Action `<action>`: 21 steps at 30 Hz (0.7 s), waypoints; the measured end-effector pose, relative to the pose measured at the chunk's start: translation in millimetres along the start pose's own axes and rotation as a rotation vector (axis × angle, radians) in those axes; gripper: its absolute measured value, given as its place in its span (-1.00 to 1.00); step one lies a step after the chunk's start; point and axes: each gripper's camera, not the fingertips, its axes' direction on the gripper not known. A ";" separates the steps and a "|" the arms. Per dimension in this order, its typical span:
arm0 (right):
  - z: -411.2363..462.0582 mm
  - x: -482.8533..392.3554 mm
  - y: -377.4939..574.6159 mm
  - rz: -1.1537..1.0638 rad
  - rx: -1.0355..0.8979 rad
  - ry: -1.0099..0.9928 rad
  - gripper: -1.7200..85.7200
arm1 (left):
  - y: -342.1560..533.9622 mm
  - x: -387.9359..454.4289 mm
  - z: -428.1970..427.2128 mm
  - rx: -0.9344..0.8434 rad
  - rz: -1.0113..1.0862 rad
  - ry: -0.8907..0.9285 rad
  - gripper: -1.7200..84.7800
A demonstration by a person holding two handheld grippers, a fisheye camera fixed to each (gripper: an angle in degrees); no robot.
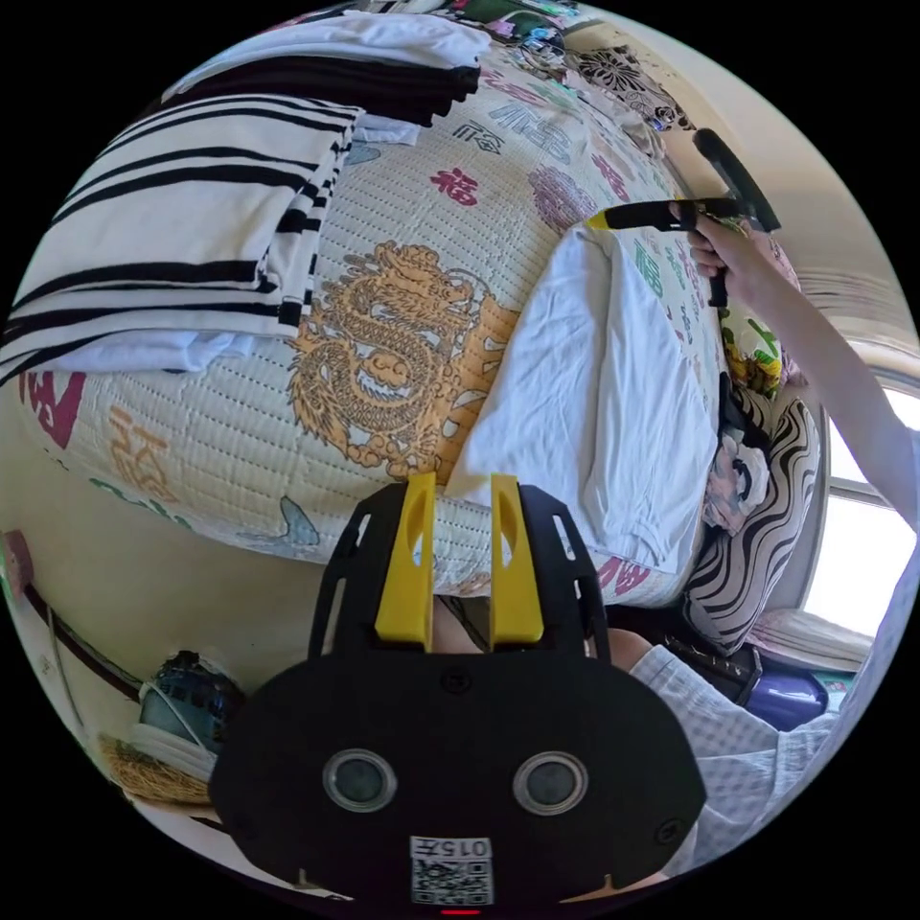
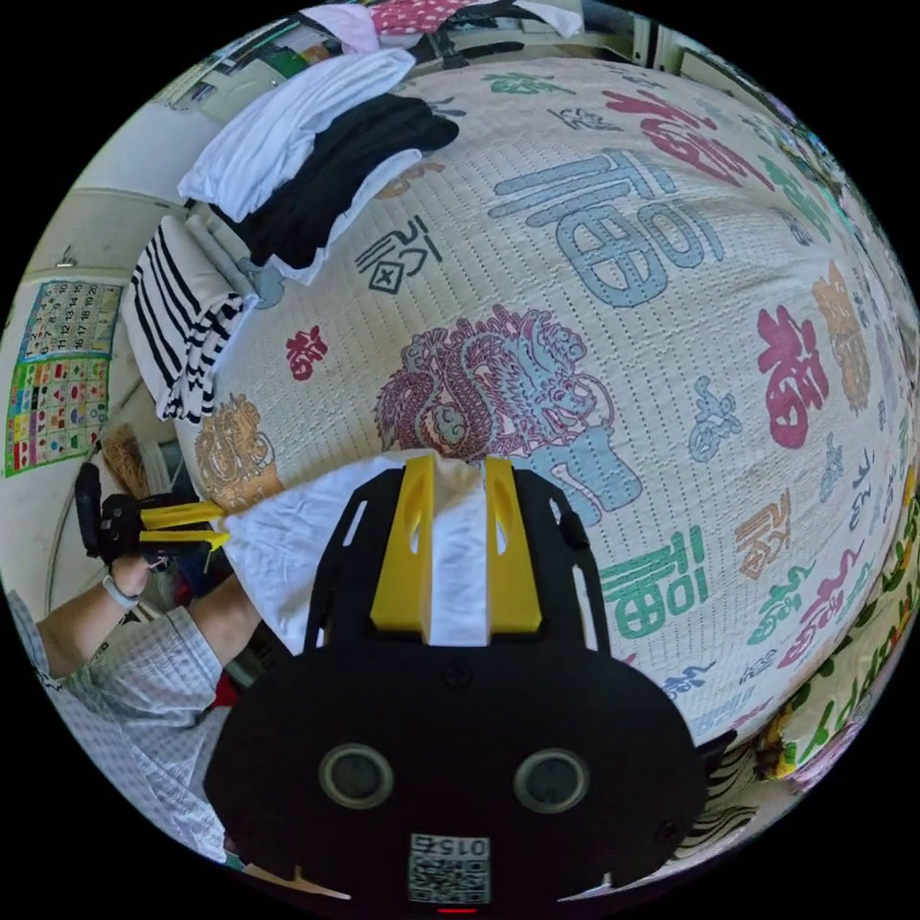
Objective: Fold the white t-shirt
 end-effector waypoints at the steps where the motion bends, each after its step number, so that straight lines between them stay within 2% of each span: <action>1: 7.9 0.2 -4.8 -0.006 -0.045 0.021 -0.78 | -0.2 -3.4 -1.7 -0.003 0.003 -0.012 -0.82; 5: 13.3 3.3 -10.2 -0.044 -0.093 0.033 -0.89 | -3.2 -21.8 -4.6 -0.033 -0.021 0.073 -0.90; 7: 12.8 7.7 -5.7 -0.027 -0.074 0.004 -0.86 | -0.1 -33.6 -10.4 -0.018 -0.060 0.099 -0.88; 9: 8.7 15.8 5.8 0.025 -0.025 -0.023 -0.84 | 3.8 -34.9 -22.2 0.010 -0.062 0.045 -0.84; 12: -12.8 36.5 54.9 0.130 0.175 -0.127 -0.82 | 3.4 -27.4 -45.6 0.050 -0.025 -0.036 -0.79; 15: -24.5 65.7 139.4 0.315 0.344 -0.181 -0.80 | -18.4 -13.7 -59.0 0.101 0.063 0.083 -0.77; 17: -20.1 97.5 226.1 0.537 0.440 -0.269 -0.78 | -43.6 -3.3 -59.9 0.131 0.095 0.148 -0.74; 21: 2.6 135.6 358.1 0.896 0.456 -0.280 -0.77 | -120.9 23.5 -39.1 0.185 0.118 0.294 -0.70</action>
